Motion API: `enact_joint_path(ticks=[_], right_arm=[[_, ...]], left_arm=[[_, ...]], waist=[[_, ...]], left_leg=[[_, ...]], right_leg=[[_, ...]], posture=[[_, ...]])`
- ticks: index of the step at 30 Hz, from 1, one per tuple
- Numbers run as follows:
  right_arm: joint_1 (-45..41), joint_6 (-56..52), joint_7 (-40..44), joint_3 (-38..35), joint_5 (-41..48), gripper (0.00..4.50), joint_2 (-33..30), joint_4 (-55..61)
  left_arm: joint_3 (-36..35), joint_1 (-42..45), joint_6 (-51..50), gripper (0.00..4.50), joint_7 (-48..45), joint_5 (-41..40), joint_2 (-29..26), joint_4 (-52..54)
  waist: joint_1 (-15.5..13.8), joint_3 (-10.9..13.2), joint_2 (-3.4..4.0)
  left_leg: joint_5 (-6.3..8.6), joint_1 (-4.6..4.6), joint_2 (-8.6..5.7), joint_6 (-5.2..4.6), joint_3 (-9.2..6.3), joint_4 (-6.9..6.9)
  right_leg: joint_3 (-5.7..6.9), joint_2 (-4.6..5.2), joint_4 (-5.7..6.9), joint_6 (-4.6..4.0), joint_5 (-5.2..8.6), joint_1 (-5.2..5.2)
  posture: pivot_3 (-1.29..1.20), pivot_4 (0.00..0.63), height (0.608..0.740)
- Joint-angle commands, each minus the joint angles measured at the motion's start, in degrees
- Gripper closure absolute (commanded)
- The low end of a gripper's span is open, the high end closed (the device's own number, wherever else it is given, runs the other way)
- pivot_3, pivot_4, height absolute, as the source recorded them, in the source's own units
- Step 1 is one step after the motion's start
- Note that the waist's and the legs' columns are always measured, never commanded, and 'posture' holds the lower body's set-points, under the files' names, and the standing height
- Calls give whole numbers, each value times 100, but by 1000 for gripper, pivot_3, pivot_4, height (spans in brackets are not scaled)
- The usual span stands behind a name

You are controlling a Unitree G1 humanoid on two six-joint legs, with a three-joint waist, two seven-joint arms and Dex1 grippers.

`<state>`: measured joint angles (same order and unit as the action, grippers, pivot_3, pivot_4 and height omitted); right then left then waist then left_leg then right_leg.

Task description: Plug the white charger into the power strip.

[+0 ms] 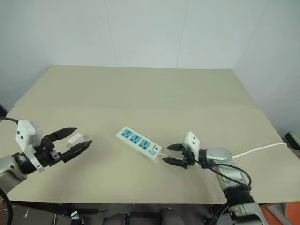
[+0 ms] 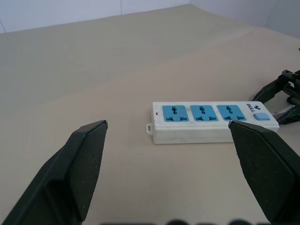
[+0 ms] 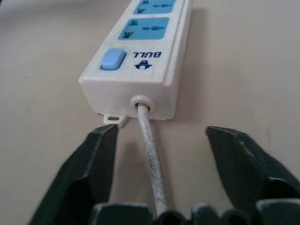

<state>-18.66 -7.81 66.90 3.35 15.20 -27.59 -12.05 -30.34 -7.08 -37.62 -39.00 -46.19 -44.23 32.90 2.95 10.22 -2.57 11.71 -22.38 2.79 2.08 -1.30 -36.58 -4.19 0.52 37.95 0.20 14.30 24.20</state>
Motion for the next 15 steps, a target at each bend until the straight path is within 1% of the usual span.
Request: enact_joint_path(ticks=[1,3,7,10,15], right_arm=[[193,313,-176,-247,304,26,156,353],[262,540,-371,-288,291,26,310,429],[377,435,-515,-253,468,26,485,843],[512,345,-618,-106,459,26,564,1181],[684,409,-766,277,238,26,690,1263]], left_arm=[[-116,100,29,0,-93,-113,-130,69],[-60,185,29,0,-146,-121,-189,-7],[10,290,1,0,-217,-140,-250,-79],[21,297,-22,0,-250,-153,-271,-88],[49,276,-72,0,-270,-187,-289,-62]], waist=[[-15,0,0],[-5,0,0],[0,2,3],[-15,2,3],[-33,2,4]], left_leg=[[0,5,1,0,0,0],[0,10,3,0,0,0],[0,10,6,0,-1,0],[0,2,5,0,0,0],[0,4,5,0,0,0]], right_leg=[[0,-2,3,0,0,-1],[-1,-7,8,0,0,-1],[-1,-11,9,0,0,2],[-1,-10,4,-1,1,5],[0,-8,5,-1,1,3]], posture=[[0,150,740],[0,150,740],[0,150,740],[0,150,740],[0,150,740]])
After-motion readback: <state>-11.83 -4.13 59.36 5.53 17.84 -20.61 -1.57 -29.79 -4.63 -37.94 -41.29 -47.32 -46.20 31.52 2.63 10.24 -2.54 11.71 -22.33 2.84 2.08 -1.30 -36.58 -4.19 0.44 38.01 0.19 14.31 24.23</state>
